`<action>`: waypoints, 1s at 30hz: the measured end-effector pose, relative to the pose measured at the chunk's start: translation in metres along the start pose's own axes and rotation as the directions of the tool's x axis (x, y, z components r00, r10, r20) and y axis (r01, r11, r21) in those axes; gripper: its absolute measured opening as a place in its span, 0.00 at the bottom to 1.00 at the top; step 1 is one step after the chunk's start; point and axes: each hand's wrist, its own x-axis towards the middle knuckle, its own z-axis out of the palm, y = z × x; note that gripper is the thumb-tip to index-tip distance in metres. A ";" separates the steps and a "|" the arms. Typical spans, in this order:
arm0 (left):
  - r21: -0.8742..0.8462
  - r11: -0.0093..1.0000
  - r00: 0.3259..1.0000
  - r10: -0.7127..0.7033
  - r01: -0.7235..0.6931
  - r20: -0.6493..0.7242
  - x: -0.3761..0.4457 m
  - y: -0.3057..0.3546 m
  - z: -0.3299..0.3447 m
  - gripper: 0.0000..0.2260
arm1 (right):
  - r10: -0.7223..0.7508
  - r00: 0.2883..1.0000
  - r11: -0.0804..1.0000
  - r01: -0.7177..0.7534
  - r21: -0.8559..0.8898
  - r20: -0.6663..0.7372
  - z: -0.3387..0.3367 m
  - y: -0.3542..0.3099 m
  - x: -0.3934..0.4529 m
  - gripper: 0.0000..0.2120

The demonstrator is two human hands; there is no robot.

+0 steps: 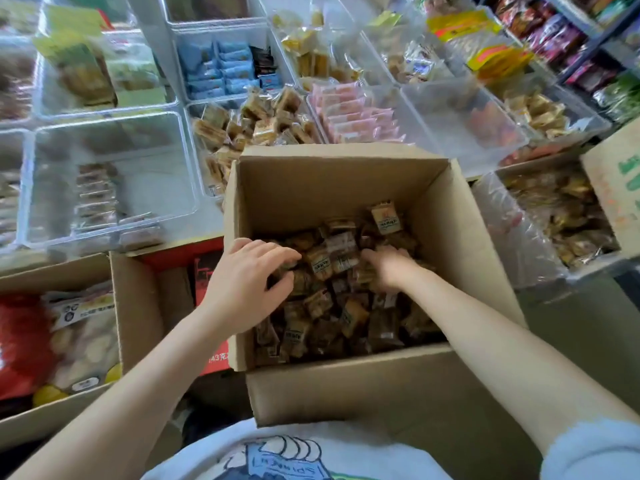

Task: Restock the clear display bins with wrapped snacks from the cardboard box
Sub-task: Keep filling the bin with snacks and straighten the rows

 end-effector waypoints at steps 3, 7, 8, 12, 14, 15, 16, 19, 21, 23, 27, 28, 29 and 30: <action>-0.014 1.000 0.999 -0.010 0.009 -0.033 0.001 0.002 0.003 0.14 | 0.009 0.996 0.839 0.040 0.542 -0.087 -0.019 -0.001 -0.009 0.20; -0.184 0.979 0.961 -0.129 0.084 -0.244 -0.010 -0.001 0.002 0.15 | -0.172 0.985 0.168 0.012 0.986 0.018 -0.043 -0.019 -0.028 0.17; -0.224 0.968 0.939 -0.180 0.116 -0.292 -0.013 -0.005 0.000 0.16 | -0.263 0.965 0.017 0.005 1.000 0.000 -0.048 -0.024 -0.033 0.20; -0.275 0.919 0.895 -0.356 0.283 -0.269 -0.021 -0.052 -0.012 0.15 | -0.452 0.882 -0.269 0.007 0.963 -0.133 -0.079 -0.066 -0.050 0.26; -0.230 0.883 0.877 -0.451 0.410 -0.166 -0.028 -0.092 -0.019 0.14 | -0.487 0.853 -0.319 0.028 0.947 -0.190 -0.098 -0.098 -0.055 0.26; -0.195 0.864 0.862 -0.491 0.465 -0.123 -0.035 -0.113 -0.023 0.14 | -0.502 0.840 -0.325 0.039 0.945 -0.207 -0.108 -0.116 -0.056 0.26; -0.170 0.844 0.843 -0.528 0.508 -0.102 -0.042 -0.133 -0.029 0.14 | -0.519 0.827 -0.317 0.050 0.947 -0.217 -0.117 -0.136 -0.057 0.25; -0.177 0.780 0.772 -0.623 0.600 -0.127 -0.072 -0.197 -0.054 0.14 | -0.548 0.803 -0.225 0.125 0.966 -0.232 -0.140 -0.204 -0.054 0.26; -0.168 0.731 0.718 -0.682 0.661 -0.140 -0.094 -0.243 -0.074 0.15 | -0.537 0.811 -0.154 0.179 0.972 -0.234 -0.149 -0.258 -0.043 0.27; -0.136 0.706 0.688 -0.708 0.695 -0.158 -0.116 -0.289 -0.093 0.17 | -0.494 0.841 -0.087 0.204 0.975 -0.220 -0.153 -0.315 -0.026 0.25; -0.025 0.684 0.666 -0.717 0.729 -0.208 -0.160 -0.381 -0.114 0.24 | -0.431 0.888 0.100 0.225 0.969 -0.161 -0.152 -0.427 0.007 0.19; 0.005 0.669 0.657 -0.729 0.743 -0.194 -0.170 -0.401 -0.118 0.22 | -0.428 0.892 0.146 0.225 0.963 -0.143 -0.150 -0.452 0.014 0.18; 0.025 0.658 0.652 -0.739 0.753 -0.171 -0.178 -0.418 -0.121 0.20 | -0.426 0.896 0.177 0.217 0.960 -0.124 -0.147 -0.475 0.021 0.17; 0.038 0.653 0.650 -0.745 0.756 -0.150 -0.186 -0.434 -0.122 0.19 | -0.418 0.902 0.199 0.203 0.959 -0.104 -0.145 -0.496 0.028 0.16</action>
